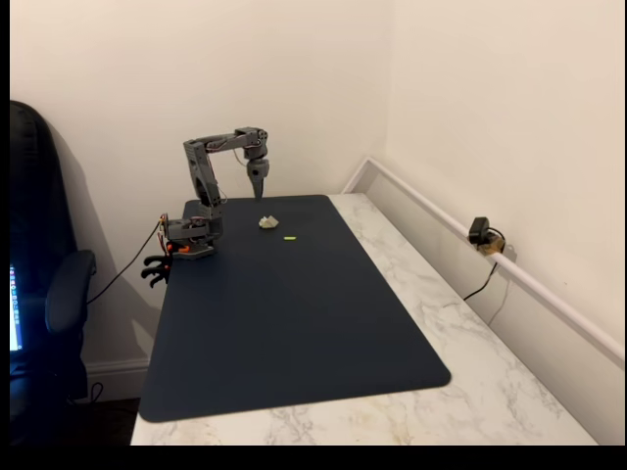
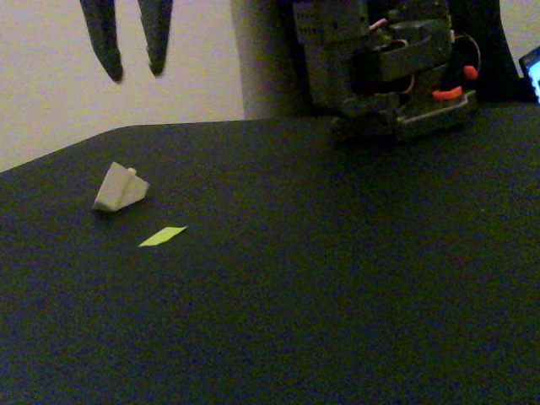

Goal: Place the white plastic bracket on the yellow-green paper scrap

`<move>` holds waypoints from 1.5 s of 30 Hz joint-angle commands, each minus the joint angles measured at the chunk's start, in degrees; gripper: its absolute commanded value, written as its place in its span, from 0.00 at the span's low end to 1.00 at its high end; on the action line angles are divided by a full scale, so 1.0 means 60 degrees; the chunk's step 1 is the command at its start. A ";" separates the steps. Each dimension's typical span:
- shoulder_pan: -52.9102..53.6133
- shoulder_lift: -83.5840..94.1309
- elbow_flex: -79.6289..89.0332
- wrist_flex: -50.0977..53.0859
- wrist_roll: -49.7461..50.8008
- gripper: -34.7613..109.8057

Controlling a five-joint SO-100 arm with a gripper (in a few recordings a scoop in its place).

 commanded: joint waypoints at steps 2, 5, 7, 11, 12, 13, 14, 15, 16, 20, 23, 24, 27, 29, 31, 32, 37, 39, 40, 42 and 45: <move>0.0469 0.0776 0.0879 -0.0601 -0.0967 0.36; 0.0586 0.0630 0.1055 -0.0645 -0.1904 0.36; 0.0557 0.0322 0.0967 -0.0718 -0.2124 0.36; 0.0571 -0.0513 0.0483 -0.0791 -0.1860 0.38; 0.0659 -0.0645 0.0483 -0.0923 -0.1758 0.38; 0.0747 -0.0806 0.0439 -0.1040 -0.1685 0.38; 0.0820 -0.0923 0.0439 -0.1201 -0.1641 0.38; 0.0879 -0.1040 0.0454 -0.1392 -0.1626 0.38; 0.0952 -0.1230 0.0396 -0.1538 -0.1685 0.39; 0.1055 -0.1963 -0.0439 -0.1553 -0.1729 0.45; 0.1055 -0.2607 -0.0732 -0.1831 -0.1860 0.45; 0.1040 -0.2769 -0.0776 -0.1963 -0.1860 0.45; 0.0732 -0.3047 -0.0967 -0.2124 -0.1846 0.47; 0.0571 -0.3193 -0.1011 -0.2241 -0.1772 0.46; 0.0513 -0.3398 -0.1025 -0.2373 -0.1772 0.46; 0.0454 -0.3472 -0.1084 -0.2417 -0.1772 0.46; -0.0234 -0.4058 -0.1743 -0.2256 -0.1479 0.48; -0.0322 -0.4233 -0.1406 -0.2578 -0.1318 0.48; -0.0366 -0.4307 -0.1289 -0.2710 -0.1260 0.48; -0.0366 -0.4453 -0.1157 -0.2930 -0.1216 0.48; -0.0366 -0.4673 -0.1172 -0.3047 -0.1260 0.49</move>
